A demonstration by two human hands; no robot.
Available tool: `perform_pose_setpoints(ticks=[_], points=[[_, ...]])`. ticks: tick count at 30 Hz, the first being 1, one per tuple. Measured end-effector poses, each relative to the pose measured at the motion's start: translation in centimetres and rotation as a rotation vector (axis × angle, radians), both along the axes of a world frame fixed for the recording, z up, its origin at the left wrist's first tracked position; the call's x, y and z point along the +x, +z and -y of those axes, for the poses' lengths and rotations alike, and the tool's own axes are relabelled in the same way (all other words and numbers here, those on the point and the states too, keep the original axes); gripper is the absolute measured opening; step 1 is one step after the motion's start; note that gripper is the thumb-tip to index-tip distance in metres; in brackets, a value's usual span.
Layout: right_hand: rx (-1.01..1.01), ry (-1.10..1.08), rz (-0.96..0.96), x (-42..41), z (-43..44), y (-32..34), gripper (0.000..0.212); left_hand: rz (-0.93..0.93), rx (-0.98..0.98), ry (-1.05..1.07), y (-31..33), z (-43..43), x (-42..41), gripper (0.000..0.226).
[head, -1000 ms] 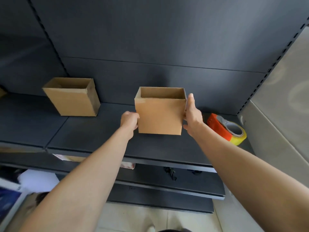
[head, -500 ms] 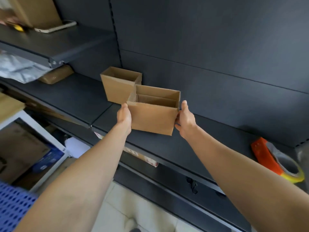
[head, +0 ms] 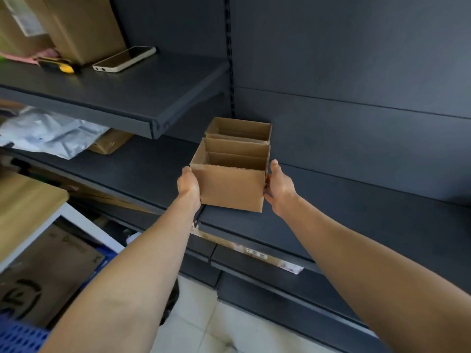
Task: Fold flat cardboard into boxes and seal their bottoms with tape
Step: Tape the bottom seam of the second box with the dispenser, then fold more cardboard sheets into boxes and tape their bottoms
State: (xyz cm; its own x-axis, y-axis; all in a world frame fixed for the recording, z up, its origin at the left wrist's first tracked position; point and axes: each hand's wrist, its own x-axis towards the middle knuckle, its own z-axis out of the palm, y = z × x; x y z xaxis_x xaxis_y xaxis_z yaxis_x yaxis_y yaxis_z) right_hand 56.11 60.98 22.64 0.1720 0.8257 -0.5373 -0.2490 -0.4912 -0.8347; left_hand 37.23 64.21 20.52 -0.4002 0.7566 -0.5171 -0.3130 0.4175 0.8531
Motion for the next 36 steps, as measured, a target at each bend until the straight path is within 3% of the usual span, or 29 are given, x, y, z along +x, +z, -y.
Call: perform_pose_setpoints(ticks=[11,15,18,20,23,29,36], points=[[-0.015,-0.039,0.055,-2.2,-1.4,-1.0,0.042,0.041,0.007,-0.162,-1.1,-3.8,-2.5,0.049],[-0.027,-0.076,0.273,-2.0,-0.3,1.0,0.035,-0.069,0.008,-0.145,-0.6,-2.7,-2.8,0.051],[0.094,-0.049,0.485,-1.5,1.0,2.7,0.031,-0.230,0.010,-0.115,0.0,-0.8,-3.0,0.047],[0.205,0.082,0.604,-1.7,2.3,3.9,0.023,-0.361,0.065,-0.121,1.3,1.5,-2.6,0.037],[0.390,0.354,0.758,-2.4,4.5,6.1,0.046,-0.582,0.179,-0.211,3.2,5.6,-2.2,0.027],[0.838,0.820,1.282,-5.9,10.0,9.9,0.053,-1.012,0.331,-0.230,7.7,16.6,-2.6,0.034],[1.292,1.040,1.426,-13.7,18.7,13.8,0.056,-1.483,0.198,-0.072,13.6,32.0,-7.4,0.035]])
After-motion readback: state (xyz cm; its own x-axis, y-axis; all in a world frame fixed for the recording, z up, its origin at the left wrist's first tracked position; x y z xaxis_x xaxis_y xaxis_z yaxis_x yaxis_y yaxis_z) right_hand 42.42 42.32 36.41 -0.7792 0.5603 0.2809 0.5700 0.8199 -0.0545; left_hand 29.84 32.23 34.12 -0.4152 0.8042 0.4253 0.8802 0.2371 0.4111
